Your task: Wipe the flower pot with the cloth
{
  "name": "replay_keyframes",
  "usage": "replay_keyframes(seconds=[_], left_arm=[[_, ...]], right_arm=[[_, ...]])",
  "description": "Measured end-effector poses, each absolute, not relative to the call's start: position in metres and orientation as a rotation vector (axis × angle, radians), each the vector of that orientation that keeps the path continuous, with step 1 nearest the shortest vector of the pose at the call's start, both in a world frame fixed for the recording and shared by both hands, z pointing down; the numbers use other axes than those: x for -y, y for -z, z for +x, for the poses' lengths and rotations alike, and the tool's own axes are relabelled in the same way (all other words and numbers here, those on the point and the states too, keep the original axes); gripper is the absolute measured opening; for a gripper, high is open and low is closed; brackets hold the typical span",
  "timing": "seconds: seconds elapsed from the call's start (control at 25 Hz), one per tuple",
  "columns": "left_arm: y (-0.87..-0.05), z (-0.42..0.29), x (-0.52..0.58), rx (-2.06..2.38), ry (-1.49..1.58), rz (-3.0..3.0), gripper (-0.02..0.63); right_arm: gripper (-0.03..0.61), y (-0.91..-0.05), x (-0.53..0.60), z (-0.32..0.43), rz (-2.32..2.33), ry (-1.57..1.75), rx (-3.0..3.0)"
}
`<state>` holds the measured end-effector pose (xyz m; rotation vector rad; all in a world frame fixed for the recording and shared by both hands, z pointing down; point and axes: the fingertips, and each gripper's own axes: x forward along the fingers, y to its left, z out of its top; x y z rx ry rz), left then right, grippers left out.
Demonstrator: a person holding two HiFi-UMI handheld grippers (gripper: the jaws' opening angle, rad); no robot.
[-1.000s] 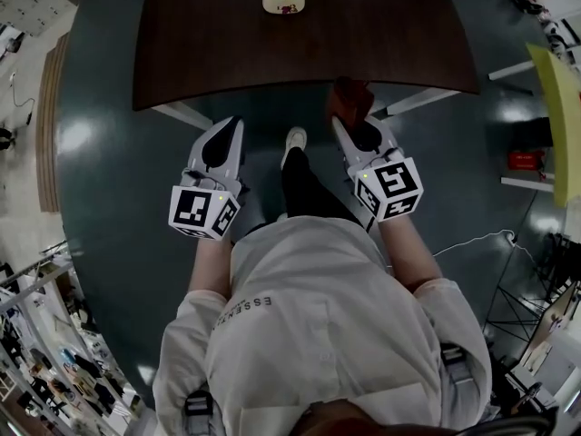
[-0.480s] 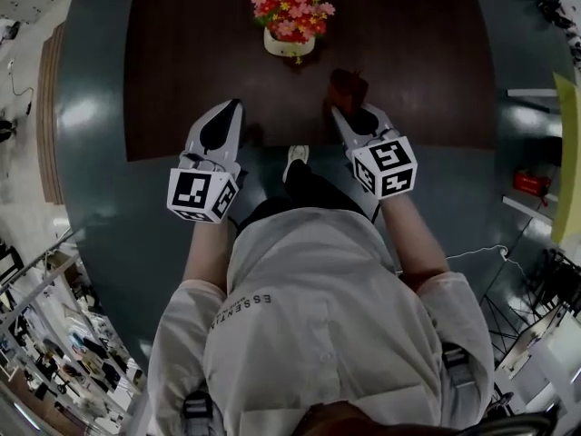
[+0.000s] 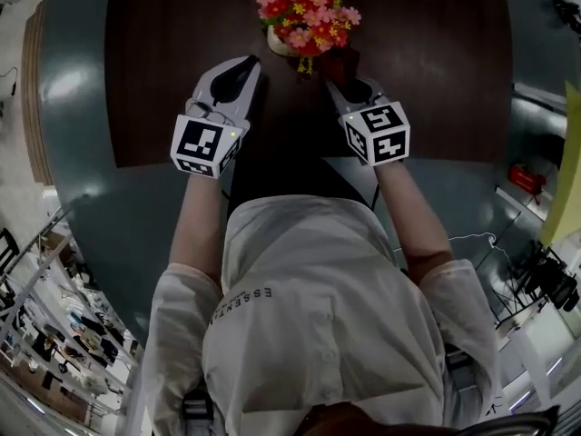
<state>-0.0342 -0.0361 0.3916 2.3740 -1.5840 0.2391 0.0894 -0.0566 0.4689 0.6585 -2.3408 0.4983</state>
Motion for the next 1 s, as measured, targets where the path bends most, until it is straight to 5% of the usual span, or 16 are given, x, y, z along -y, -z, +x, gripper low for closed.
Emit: replay_keyframes(seconds=[0.72, 1.0], left_arm=[[-0.453, -0.025, 0.094, 1.172, -0.458, 2.530, 0.008], [-0.451, -0.022, 0.093, 1.140, -0.540, 2.539, 0.019]], right_arm=[[0.054, -0.498, 0.022, -0.012, 0.364, -0.799, 2.285], [0.055, -0.498, 0.037, 0.004, 0.484, -1.021, 2.287]])
